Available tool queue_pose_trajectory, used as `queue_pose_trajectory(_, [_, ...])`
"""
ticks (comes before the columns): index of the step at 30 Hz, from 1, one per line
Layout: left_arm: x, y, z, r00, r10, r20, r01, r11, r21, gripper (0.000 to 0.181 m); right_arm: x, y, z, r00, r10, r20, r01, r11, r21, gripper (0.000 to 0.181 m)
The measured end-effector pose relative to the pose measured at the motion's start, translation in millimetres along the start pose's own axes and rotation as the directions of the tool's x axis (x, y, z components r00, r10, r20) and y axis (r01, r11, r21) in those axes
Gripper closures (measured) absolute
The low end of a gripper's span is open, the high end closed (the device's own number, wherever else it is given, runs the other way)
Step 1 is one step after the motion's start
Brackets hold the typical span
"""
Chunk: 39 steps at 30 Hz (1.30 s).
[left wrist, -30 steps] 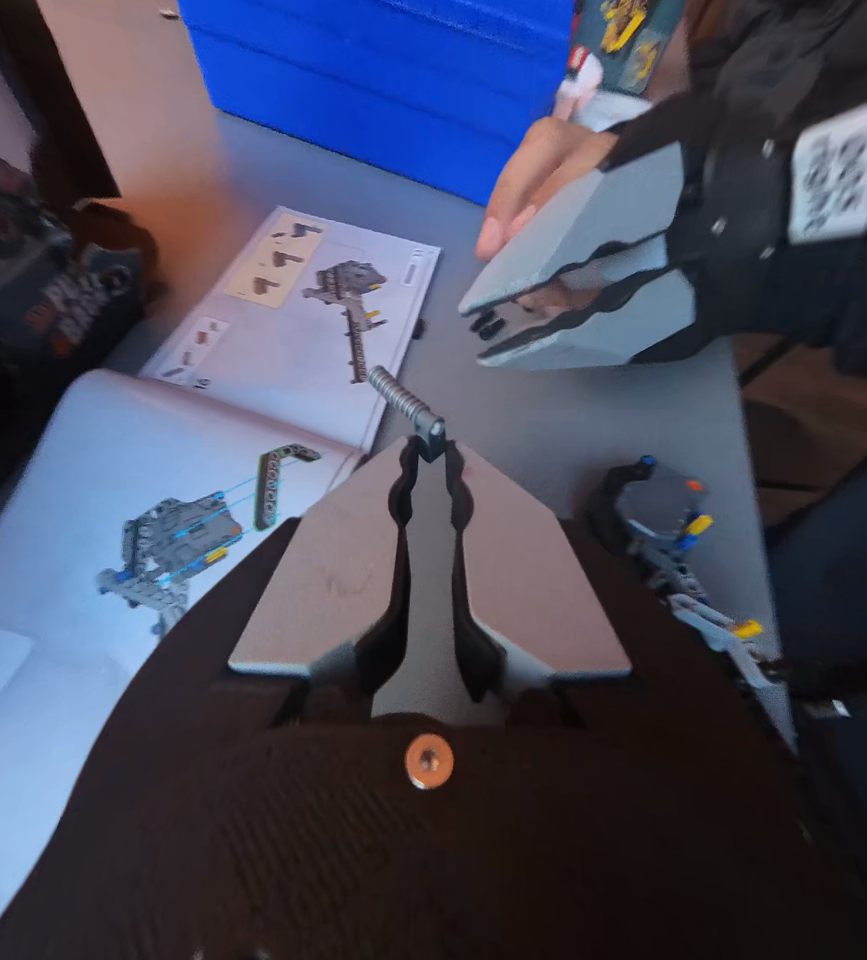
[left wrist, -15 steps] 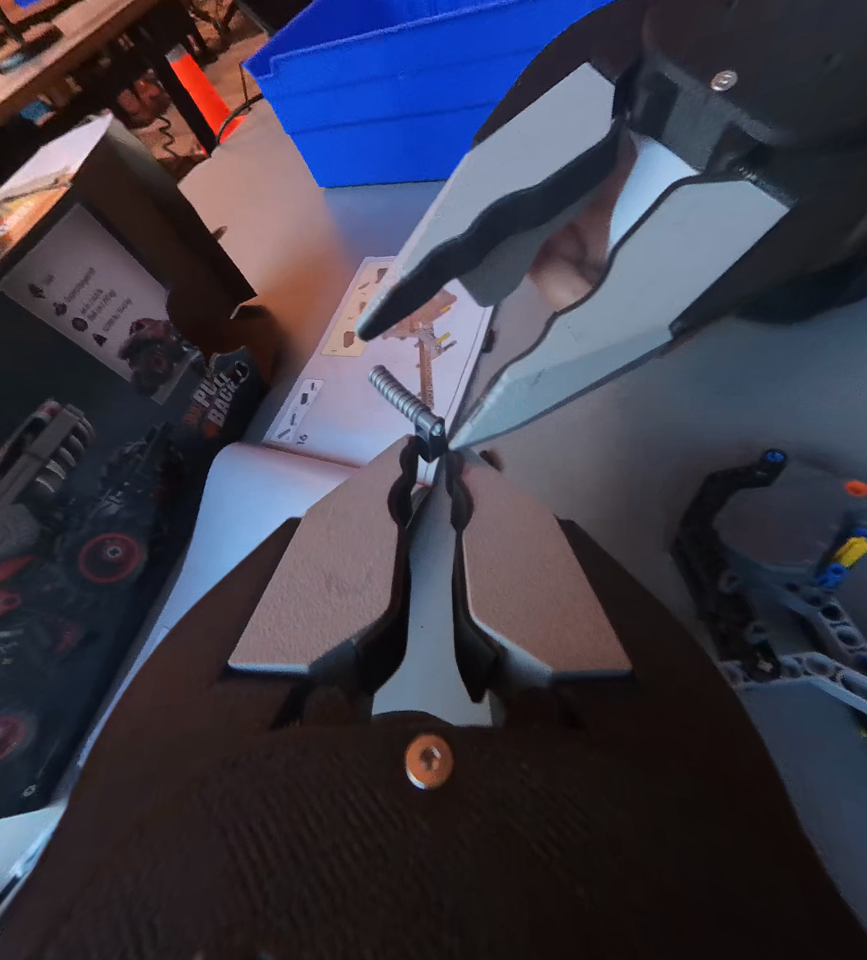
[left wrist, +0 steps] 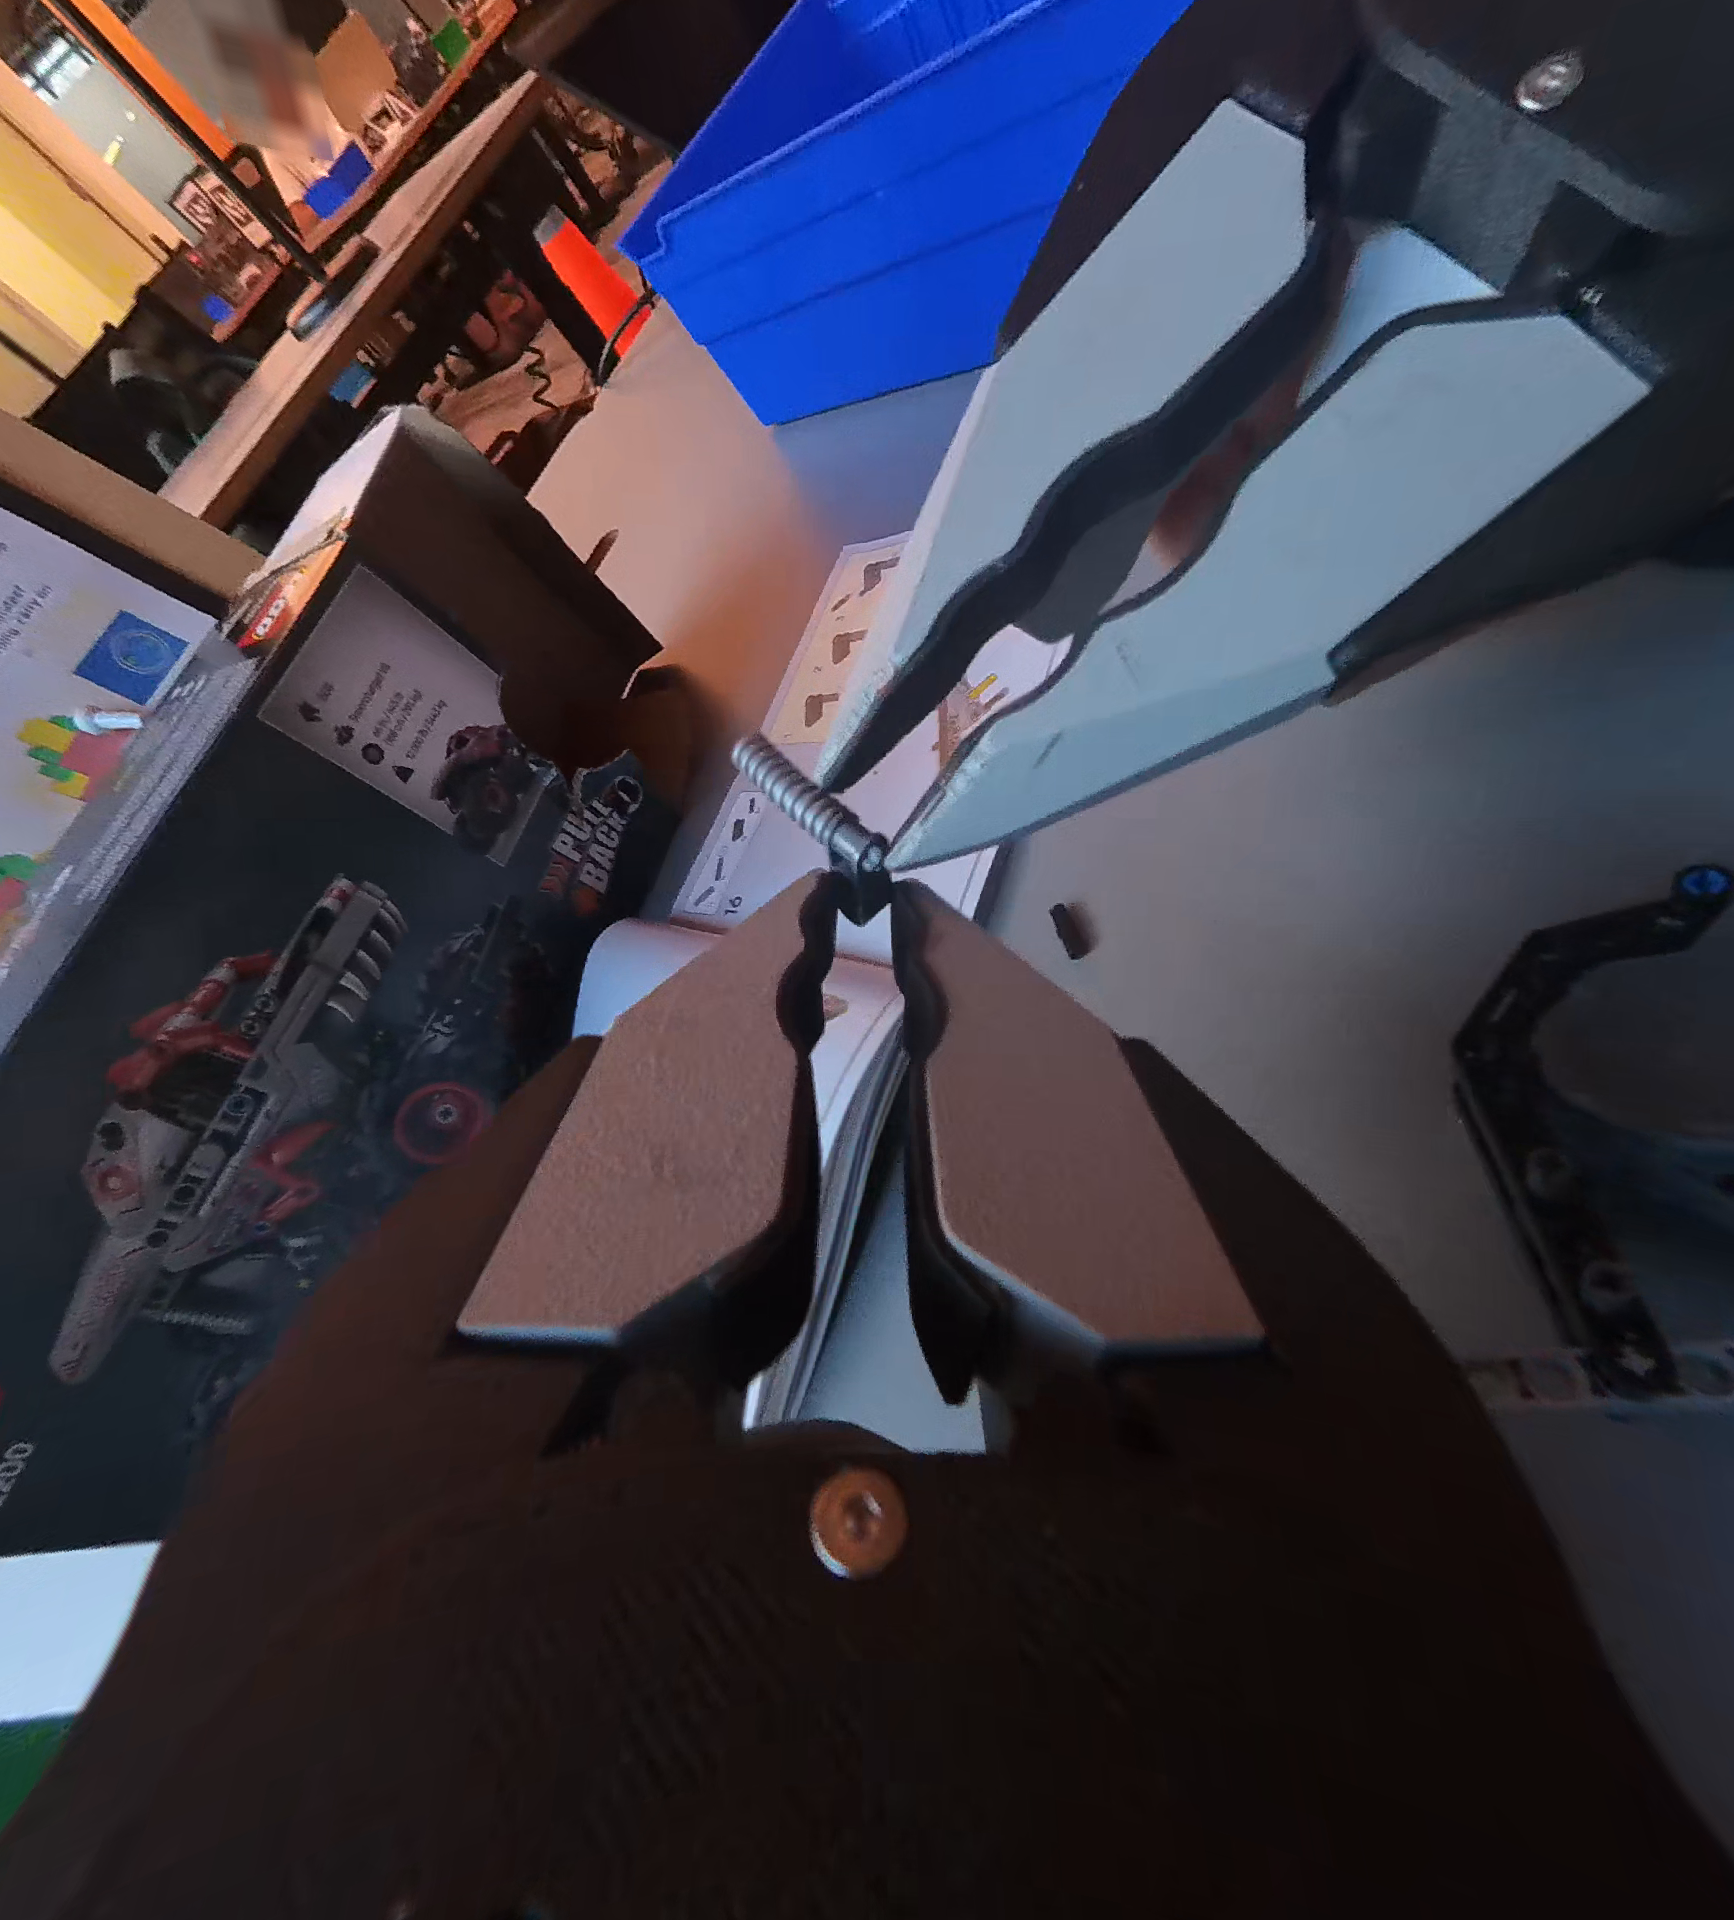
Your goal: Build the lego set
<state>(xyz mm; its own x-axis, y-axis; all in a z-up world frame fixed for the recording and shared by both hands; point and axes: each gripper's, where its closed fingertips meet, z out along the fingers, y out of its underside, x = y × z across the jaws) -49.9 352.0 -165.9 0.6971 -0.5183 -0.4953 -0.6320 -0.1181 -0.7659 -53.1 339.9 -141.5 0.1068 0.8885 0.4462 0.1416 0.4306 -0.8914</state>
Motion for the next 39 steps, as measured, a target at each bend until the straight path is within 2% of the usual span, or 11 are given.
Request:
queue_pose_trajectory(6, [-0.1,1.8,0.0,0.998,0.047,0.028,-0.047,0.999,-0.025,0.172,-1.5,0.2,0.0,0.997,-0.07,-0.023,0.07,0.998,-0.011,0.171])
queue_pose_trajectory(8, [-0.2,2.6,0.2,0.999,0.032,0.024,-0.031,0.999,-0.029,0.172,-3.9,-1.4,-0.5,0.995,-0.094,-0.019,0.094,0.996,-0.006,0.176])
queue_pose_trajectory(9, [-1.2,2.4,0.1,0.999,0.03,0.027,-0.03,0.999,-0.027,0.172,-5.5,-2.3,-0.9,0.995,-0.096,-0.01,0.096,0.995,0.0,0.181])
queue_pose_trajectory(14, [-2.5,2.1,-0.6,0.999,0.035,0.037,-0.034,0.999,-0.029,0.172,-7.0,2.1,1.3,0.999,-0.047,0.017,0.047,0.999,-0.024,0.178])
queue_pose_trajectory(18, [-2.8,2.0,-0.7,0.999,0.031,0.035,-0.03,0.999,-0.027,0.172,-5.4,-0.8,0.4,0.998,-0.068,-0.003,0.068,0.998,-0.011,0.178])
queue_pose_trajectory(19, [-2.2,2.2,-0.5,0.999,0.031,0.032,-0.03,0.999,-0.028,0.172,-2.5,-3.1,-0.1,0.997,-0.067,-0.027,0.067,0.998,0.0,0.167])
queue_pose_trajectory(23, [0.1,2.2,0.3,0.999,0.042,0.029,-0.041,0.999,-0.031,0.172,0.7,-1.3,0.6,0.998,-0.051,-0.035,0.051,0.999,-0.01,0.164])
queue_pose_trajectory(29, [-0.8,0.4,-1.0,0.996,0.08,0.044,-0.079,0.997,-0.018,0.172,13.6,-2.0,-0.4,0.997,0.002,-0.071,-0.002,1.0,-0.002,0.137])
queue_pose_trajectory(32, [0.4,-1.1,-1.4,0.995,0.092,0.043,-0.092,0.996,-0.005,0.172,13.9,-2.7,-1.3,0.999,0.018,-0.047,-0.017,1.0,0.014,0.136])
queue_pose_trajectory(39, [2.7,-6.5,-3.7,0.993,0.109,0.04,-0.11,0.994,0.024,0.173,5.4,-8.1,-4.0,1.0,-0.002,0.015,0.001,0.999,0.048,0.15])
